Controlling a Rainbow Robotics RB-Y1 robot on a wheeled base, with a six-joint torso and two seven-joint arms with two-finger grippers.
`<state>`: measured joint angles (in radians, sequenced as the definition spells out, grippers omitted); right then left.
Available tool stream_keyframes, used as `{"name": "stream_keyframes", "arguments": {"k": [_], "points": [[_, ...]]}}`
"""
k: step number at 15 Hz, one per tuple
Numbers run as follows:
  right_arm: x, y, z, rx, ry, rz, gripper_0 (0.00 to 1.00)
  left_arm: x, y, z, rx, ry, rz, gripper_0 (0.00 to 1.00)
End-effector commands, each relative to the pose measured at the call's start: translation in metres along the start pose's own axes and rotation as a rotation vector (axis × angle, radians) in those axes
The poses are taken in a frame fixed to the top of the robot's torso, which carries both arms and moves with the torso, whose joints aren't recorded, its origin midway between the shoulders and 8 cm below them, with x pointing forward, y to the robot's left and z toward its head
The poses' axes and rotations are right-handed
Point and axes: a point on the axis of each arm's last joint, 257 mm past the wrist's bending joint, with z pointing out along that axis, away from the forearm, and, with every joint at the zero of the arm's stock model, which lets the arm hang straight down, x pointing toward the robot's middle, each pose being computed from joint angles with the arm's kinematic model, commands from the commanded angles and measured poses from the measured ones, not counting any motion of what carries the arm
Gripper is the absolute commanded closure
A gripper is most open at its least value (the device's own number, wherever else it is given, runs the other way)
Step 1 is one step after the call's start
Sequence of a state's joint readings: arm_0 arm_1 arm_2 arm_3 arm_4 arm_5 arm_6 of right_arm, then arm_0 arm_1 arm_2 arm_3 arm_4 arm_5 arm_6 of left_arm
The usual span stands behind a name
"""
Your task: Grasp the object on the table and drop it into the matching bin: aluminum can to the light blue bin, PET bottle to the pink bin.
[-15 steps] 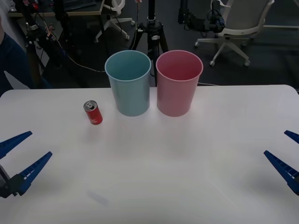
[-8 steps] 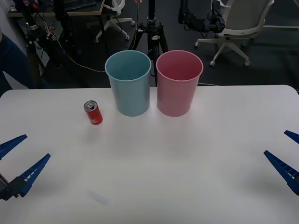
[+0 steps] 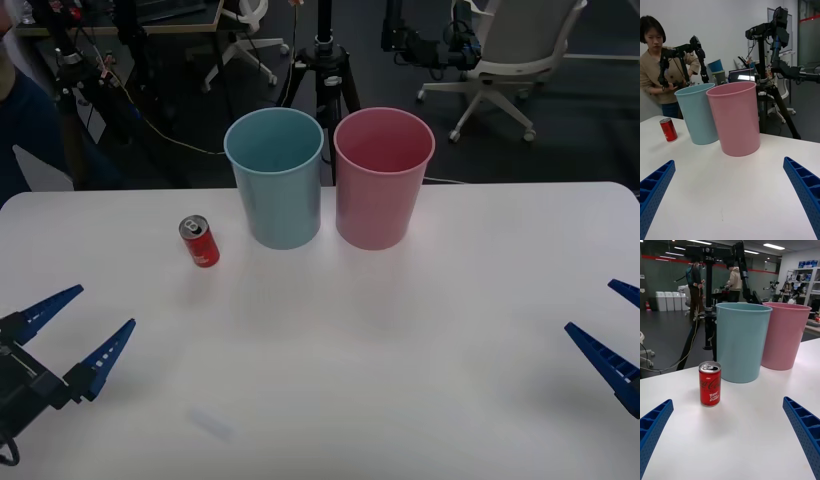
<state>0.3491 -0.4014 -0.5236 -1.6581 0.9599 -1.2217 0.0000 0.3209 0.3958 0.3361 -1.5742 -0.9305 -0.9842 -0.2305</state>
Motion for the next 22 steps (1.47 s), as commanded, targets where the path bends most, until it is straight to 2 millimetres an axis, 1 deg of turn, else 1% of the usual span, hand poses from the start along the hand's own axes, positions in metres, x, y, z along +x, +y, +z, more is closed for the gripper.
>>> {"name": "stream_keyframes", "arguments": {"k": [1, 4, 6, 10, 12, 13, 14, 17, 21, 22], "points": [[0.000, 0.000, 0.000, 0.000, 0.000, 0.000, 0.00, 0.022, -0.002, 0.020, 0.026, 0.021, -0.031, 0.00], [0.000, 0.000, 0.000, 0.000, 0.000, 0.000, 0.00, 0.031, 0.006, 0.040, 0.032, 0.031, -0.031, 0.00], [0.000, 0.000, 0.000, 0.000, 0.000, 0.000, 0.00, 0.034, 0.016, 0.047, 0.017, 0.046, -0.012, 0.00], [0.000, 0.000, 0.000, 0.000, 0.000, 0.000, 0.00, 0.044, 0.030, 0.058, -0.025, 0.070, -0.008, 0.00], [0.000, 0.000, 0.000, 0.000, 0.000, 0.000, 0.00, 0.048, 0.033, 0.072, -0.027, 0.059, -0.024, 0.00], [0.000, 0.000, 0.000, 0.000, 0.000, 0.000, 0.00, 0.049, 0.034, 0.082, -0.029, 0.051, -0.028, 0.00], [0.000, 0.000, 0.000, 0.000, 0.000, 0.000, 0.00, 0.051, 0.036, 0.088, -0.030, 0.052, -0.030, 0.00], [0.000, 0.000, 0.000, 0.000, 0.000, 0.000, 0.00, 0.058, 0.044, 0.109, -0.057, 0.069, -0.006, 0.00], [0.000, 0.000, 0.000, 0.000, 0.000, 0.000, 0.00, 0.062, 0.043, 0.136, -0.107, 0.087, 0.010, 0.00], [0.000, 0.000, 0.000, 0.000, 0.000, 0.000, 0.00, 0.064, 0.039, 0.145, -0.116, 0.088, 0.005, 0.00]]}}
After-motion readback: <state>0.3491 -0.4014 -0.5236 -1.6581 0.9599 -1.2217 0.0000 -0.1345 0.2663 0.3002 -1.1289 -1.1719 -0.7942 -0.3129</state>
